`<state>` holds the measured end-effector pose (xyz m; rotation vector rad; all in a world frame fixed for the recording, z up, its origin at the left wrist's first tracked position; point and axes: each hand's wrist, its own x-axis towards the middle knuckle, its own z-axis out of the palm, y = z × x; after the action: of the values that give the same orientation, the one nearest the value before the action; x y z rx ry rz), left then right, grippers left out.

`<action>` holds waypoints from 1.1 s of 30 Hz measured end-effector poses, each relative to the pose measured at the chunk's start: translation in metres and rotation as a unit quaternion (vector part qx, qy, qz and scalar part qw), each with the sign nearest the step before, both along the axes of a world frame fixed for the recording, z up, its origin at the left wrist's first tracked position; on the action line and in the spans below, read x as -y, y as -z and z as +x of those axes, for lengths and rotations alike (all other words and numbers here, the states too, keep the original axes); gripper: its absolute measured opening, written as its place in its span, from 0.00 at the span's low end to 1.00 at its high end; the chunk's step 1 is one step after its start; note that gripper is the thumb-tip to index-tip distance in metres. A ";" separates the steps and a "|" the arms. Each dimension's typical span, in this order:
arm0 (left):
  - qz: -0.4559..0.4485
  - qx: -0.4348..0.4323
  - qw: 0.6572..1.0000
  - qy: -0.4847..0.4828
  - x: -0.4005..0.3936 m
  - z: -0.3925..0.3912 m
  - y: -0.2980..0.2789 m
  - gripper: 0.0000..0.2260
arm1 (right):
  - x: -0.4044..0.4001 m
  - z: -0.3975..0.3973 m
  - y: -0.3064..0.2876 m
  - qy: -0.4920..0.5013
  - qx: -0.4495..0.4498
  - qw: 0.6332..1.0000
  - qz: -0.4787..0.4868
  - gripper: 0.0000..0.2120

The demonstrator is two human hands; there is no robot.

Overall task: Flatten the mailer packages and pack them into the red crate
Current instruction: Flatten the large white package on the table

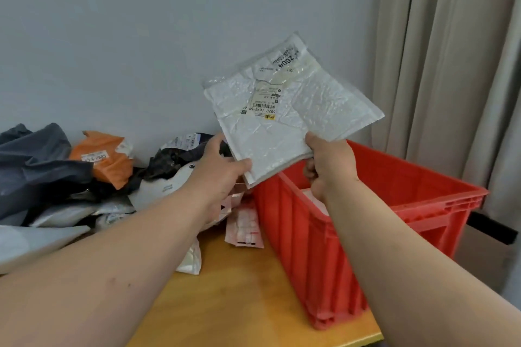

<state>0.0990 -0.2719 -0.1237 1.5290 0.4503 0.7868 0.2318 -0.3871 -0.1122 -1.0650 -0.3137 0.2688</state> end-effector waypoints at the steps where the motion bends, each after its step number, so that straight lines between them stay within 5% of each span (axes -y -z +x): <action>1: 0.021 0.013 1.000 -0.017 0.004 0.011 -0.002 0.32 | 0.006 0.007 -0.001 0.012 0.006 1.000 -0.002 0.07; 8: 0.239 -0.044 0.968 -0.065 0.024 0.074 0.001 0.11 | 0.041 0.054 0.007 0.062 -0.017 0.997 -0.039 0.13; 14: 0.373 -0.190 0.908 -0.008 0.026 0.110 0.008 0.20 | 0.056 0.086 0.017 0.082 0.034 0.976 -0.197 0.14; 17: 0.432 -0.359 0.827 0.028 0.025 0.127 0.008 0.34 | 0.058 0.100 0.020 0.066 0.007 0.975 -0.210 0.11; 20: 0.488 -0.487 0.724 0.028 0.026 0.133 0.012 0.32 | 0.056 0.106 0.021 0.016 -0.050 0.971 -0.233 0.17; 22: 0.487 -0.484 0.727 0.006 0.025 0.131 0.014 0.31 | 0.056 0.106 0.021 0.008 -0.041 0.954 -0.298 0.21; 26: 0.462 -0.403 0.789 -0.034 0.016 0.117 0.024 0.28 | 0.052 0.089 0.014 0.023 0.081 0.875 -0.476 0.26; 30: 0.426 -0.320 0.840 -0.097 -0.001 0.096 0.039 0.23 | 0.030 0.048 -0.002 0.013 0.225 0.872 -0.434 0.27; 33: 0.418 -0.330 0.838 -0.121 -0.019 0.070 0.052 0.21 | -0.002 0.006 -0.004 -0.009 0.332 0.865 -0.376 0.20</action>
<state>0.1689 -0.2528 -0.1760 2.6331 0.8949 0.6507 0.2377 -0.3846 -0.1080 -1.9279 -0.8869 0.0146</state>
